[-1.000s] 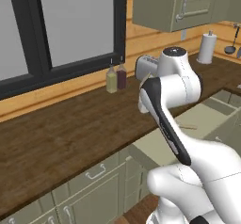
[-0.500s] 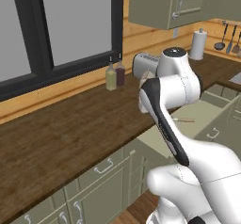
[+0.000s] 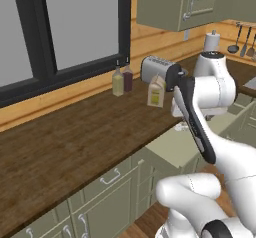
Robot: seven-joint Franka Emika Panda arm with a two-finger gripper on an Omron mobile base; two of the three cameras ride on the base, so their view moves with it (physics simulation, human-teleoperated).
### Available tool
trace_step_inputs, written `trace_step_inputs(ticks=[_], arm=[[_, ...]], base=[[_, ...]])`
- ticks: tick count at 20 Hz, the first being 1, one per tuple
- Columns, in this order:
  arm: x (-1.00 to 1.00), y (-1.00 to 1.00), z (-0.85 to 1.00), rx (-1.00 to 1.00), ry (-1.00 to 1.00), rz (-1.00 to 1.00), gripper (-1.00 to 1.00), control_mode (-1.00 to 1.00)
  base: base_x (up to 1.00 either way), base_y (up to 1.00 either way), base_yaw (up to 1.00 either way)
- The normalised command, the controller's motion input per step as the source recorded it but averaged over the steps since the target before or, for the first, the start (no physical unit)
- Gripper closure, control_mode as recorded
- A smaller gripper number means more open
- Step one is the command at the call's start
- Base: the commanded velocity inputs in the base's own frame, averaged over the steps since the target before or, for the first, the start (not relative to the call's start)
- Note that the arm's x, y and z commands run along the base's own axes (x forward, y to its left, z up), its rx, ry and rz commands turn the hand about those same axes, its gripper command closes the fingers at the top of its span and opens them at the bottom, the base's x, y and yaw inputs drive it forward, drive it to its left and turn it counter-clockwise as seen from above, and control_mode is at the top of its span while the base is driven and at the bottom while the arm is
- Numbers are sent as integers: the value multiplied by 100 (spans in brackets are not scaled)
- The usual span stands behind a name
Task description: Pick the pizza cutter from the drawer and place it on the counter.
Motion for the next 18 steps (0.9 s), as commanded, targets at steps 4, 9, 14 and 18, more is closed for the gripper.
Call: trace_step_inputs(ticks=[4,9,14,18], arm=[[1,-100,-49,12,17,-39,-100,-100],[0,-100,-70,10,9,-46,-100,-100],[60,-100,-31,6,2,-38,-100,-100],[97,-100,-6,4,13,-26,-100,-100]], base=[[0,0,0],[0,0,0],[0,0,0],[0,0,0]])
